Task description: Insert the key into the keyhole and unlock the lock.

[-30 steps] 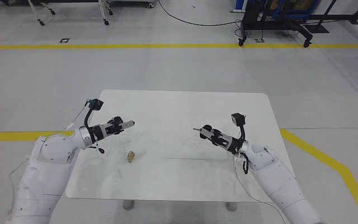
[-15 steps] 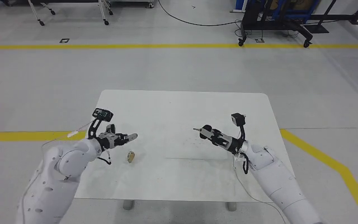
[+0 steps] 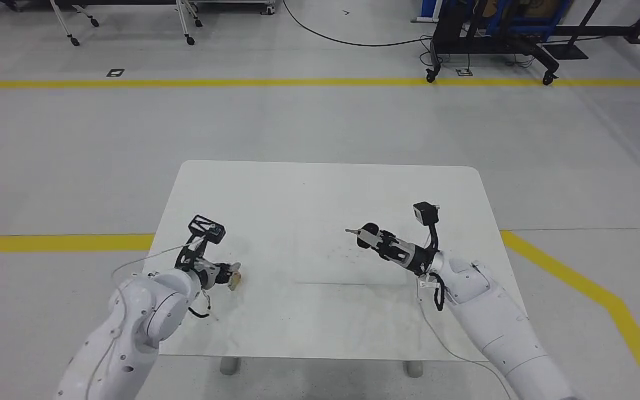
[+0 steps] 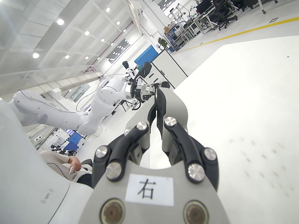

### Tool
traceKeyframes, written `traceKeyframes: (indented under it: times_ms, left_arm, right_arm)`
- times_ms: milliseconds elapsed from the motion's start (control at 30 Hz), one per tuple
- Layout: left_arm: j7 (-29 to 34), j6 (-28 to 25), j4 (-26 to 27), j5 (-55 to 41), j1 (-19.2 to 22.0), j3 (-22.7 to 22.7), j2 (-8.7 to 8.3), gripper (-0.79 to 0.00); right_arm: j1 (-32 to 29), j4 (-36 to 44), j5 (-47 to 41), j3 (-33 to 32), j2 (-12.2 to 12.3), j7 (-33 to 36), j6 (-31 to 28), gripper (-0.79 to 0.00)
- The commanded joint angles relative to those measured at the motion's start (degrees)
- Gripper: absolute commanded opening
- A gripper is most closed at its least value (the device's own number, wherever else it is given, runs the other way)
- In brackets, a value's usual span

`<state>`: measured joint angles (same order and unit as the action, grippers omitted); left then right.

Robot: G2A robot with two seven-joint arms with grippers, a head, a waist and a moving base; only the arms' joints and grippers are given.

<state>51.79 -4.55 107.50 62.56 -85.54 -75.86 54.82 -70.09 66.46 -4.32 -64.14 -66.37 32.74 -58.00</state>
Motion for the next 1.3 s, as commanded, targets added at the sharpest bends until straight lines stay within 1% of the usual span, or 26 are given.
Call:
traceKeyframes:
  times_ms: [0,67,233,333,400,467,500,533,567,633,667,933,1233,1267]
  left_arm:
    - [0.85,-1.93,-0.01,-0.16,0.04,0.58,0.0,-0.437]
    - [2.03,-4.39,-0.07,-0.1,-0.25,0.9,-0.09,-0.422]
    - [5.17,-8.05,-0.84,-0.01,-0.05,1.36,-0.24,-0.4]
    - [5.97,-9.2,-1.2,-0.71,0.2,1.19,-0.28,-0.413]
    - [6.09,-9.0,-1.28,-0.42,0.21,0.87,-0.32,-0.428]
    - [6.05,-8.57,-1.31,-0.18,0.17,0.61,-0.32,-0.459]
    - [6.06,-8.59,-1.34,-0.14,0.12,0.52,-0.33,-0.508]
    - [6.11,-8.62,-1.32,-0.13,0.07,0.42,-0.34,-0.576]
    - [6.11,-8.52,-1.31,-0.09,0.02,0.28,-0.35,-0.662]
    - [5.79,-8.17,-1.35,-0.12,-0.01,0.19,-0.32,-0.748]
    - [5.66,-8.08,-1.44,-0.11,0.07,0.35,-0.28,-0.779]
    - [5.27,-8.76,-2.96,-0.33,2.16,3.21,0.24,-0.785]
    - [4.73,-9.76,-2.83,-0.91,2.59,3.62,0.38,-0.785]
    - [4.69,-9.87,-2.89,-0.99,2.56,3.62,0.38,-0.77]
  right_arm:
    - [0.0,0.0,0.0,0.0,0.0,0.0,0.0,-0.785]
    - [0.0,0.0,0.0,0.0,0.0,0.0,0.0,-0.785]
    - [0.0,0.0,0.0,0.0,0.0,0.0,0.0,-0.785]
    - [0.0,0.0,0.0,0.0,0.0,0.0,0.0,-0.785]
    - [0.0,0.0,0.0,0.0,0.0,0.0,0.0,-0.785]
    - [0.0,0.0,0.0,0.0,0.0,0.0,0.0,-0.785]
    - [0.0,0.0,0.0,0.0,0.0,0.0,0.0,-0.785]
    - [0.0,0.0,0.0,0.0,0.0,0.0,0.0,-0.785]
    - [0.0,0.0,0.0,0.0,0.0,0.0,0.0,-0.785]
    - [0.0,0.0,0.0,0.0,0.0,0.0,0.0,-0.785]
    - [0.0,0.0,0.0,0.0,0.0,0.0,0.0,-0.785]
    - [0.0,0.0,0.0,0.0,0.0,0.0,0.0,-0.785]
    - [0.0,0.0,0.0,0.0,0.0,0.0,0.0,-0.785]
    - [0.0,0.0,0.0,0.0,0.0,0.0,0.0,-0.785]
